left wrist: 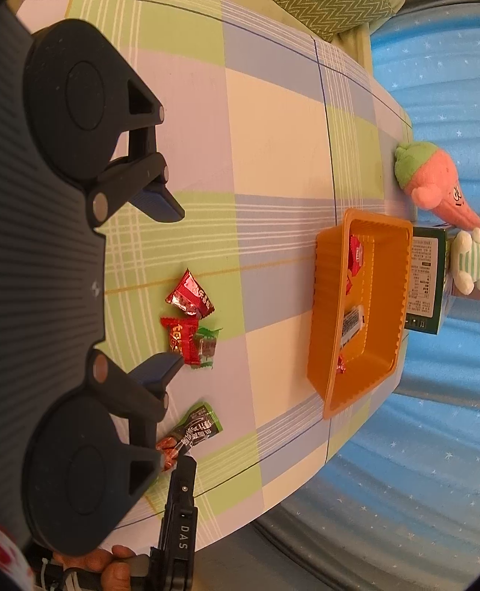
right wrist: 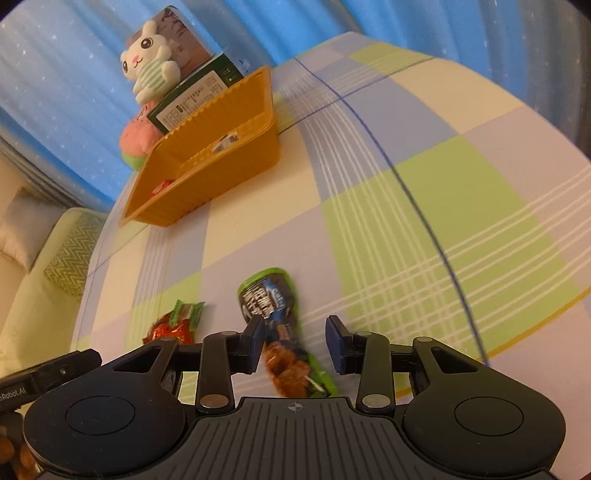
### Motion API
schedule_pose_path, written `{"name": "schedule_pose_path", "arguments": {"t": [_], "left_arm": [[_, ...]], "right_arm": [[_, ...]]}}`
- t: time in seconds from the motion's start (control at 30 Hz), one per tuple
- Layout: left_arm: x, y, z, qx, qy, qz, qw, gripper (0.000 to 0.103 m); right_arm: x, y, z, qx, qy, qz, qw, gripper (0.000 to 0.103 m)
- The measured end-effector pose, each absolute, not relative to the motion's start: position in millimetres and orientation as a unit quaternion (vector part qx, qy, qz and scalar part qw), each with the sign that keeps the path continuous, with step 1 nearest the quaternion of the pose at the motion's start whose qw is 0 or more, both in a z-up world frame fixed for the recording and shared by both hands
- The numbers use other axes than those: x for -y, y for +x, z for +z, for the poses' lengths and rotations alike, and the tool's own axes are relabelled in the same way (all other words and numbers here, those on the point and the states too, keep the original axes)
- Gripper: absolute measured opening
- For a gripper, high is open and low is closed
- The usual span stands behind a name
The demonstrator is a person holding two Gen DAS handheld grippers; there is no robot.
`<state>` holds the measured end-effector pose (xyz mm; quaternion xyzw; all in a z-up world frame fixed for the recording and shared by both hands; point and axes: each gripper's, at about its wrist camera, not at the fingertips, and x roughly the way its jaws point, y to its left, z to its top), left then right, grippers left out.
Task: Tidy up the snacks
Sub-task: 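Grasp the green-and-black nut packet with the right tool while the left tool grasps a red candy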
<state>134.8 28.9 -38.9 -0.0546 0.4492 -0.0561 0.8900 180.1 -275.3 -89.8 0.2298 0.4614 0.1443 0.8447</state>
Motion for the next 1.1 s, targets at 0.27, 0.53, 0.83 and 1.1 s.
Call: {"name": "schedule_pose_path", "arguments": {"t": [0.27, 0.53, 0.83, 1.1], "left_arm": [[-16.8, 138.1, -48.2, -0.456, -0.049, -0.066, 0.886, 0.075], [-12.9, 138.2, -56.8, -0.461, -0.038, -0.074, 0.884, 0.075], [-3.3, 144.3, -71.6, -0.456, -0.033, -0.104, 0.883, 0.067], [18.7, 157.7, -80.6, -0.430, 0.095, -0.165, 0.883, 0.059]], "right_arm": [[220.2, 163.1, -87.3, -0.436, 0.014, 0.198, 0.878, 0.038], [194.1, 162.3, -105.2, -0.420, -0.055, 0.203, 0.883, 0.033], [206.9, 166.9, -99.8, -0.418, -0.019, 0.173, 0.892, 0.030], [216.0, 165.6, -93.5, -0.411, -0.002, 0.168, 0.896, 0.030]]}}
